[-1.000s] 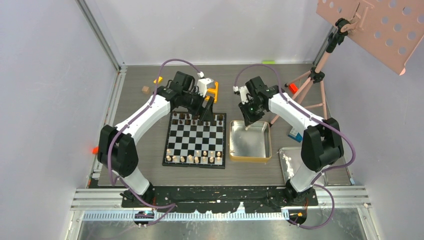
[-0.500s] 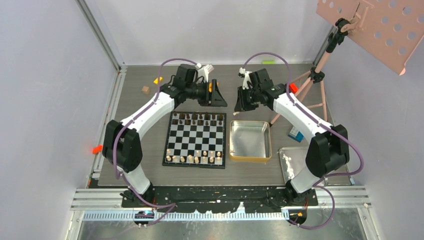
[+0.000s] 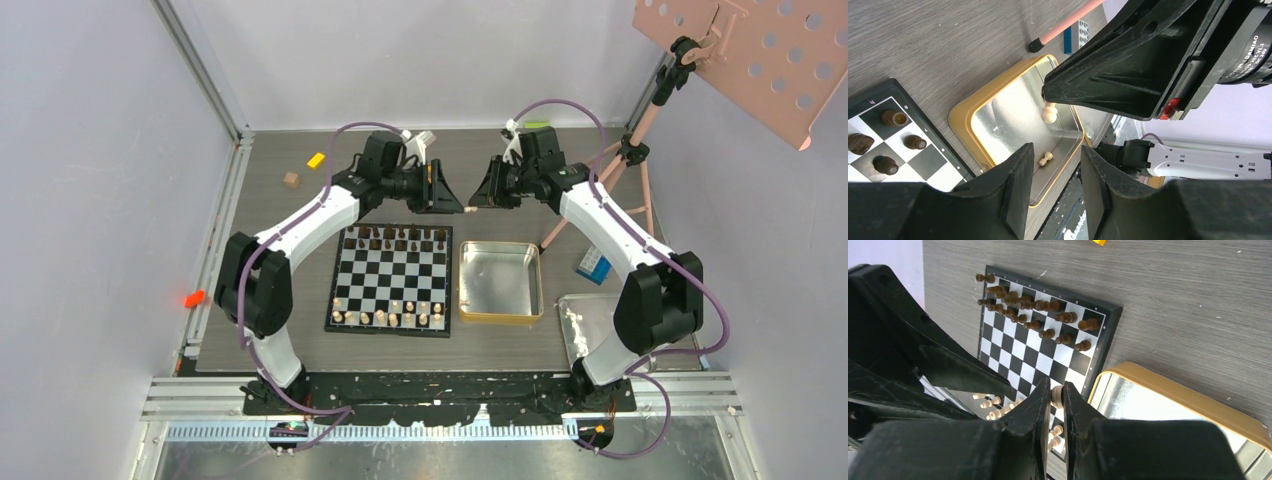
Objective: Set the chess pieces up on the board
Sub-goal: Place the chess piece on the chessboard, then adjust the storage box at the center of the board.
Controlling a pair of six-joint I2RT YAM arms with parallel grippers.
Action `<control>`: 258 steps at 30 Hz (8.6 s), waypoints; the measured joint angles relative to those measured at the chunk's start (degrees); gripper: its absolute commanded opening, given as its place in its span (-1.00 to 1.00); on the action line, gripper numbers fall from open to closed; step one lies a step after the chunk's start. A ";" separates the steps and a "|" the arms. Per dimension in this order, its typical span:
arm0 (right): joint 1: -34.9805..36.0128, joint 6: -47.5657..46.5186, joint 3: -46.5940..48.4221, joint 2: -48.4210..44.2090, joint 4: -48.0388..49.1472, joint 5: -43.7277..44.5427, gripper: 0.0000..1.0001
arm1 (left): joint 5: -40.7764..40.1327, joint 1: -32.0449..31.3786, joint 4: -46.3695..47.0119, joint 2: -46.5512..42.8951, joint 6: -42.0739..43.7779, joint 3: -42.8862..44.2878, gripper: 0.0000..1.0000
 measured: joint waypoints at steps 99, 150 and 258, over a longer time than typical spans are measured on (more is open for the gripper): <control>-17.18 -15.61 -12.72 -12.81 1.20 -14.64 0.01 | -20.81 -0.74 -62.79 2.40 53.00 8.79 -0.94; -17.90 -18.69 -13.62 -13.00 1.07 -15.04 -0.04 | -28.52 -7.39 -57.90 12.57 51.80 1.31 -0.72; -8.20 -52.98 -12.50 -5.40 -24.59 16.79 0.20 | -29.81 6.75 -50.18 -0.66 56.78 12.31 0.28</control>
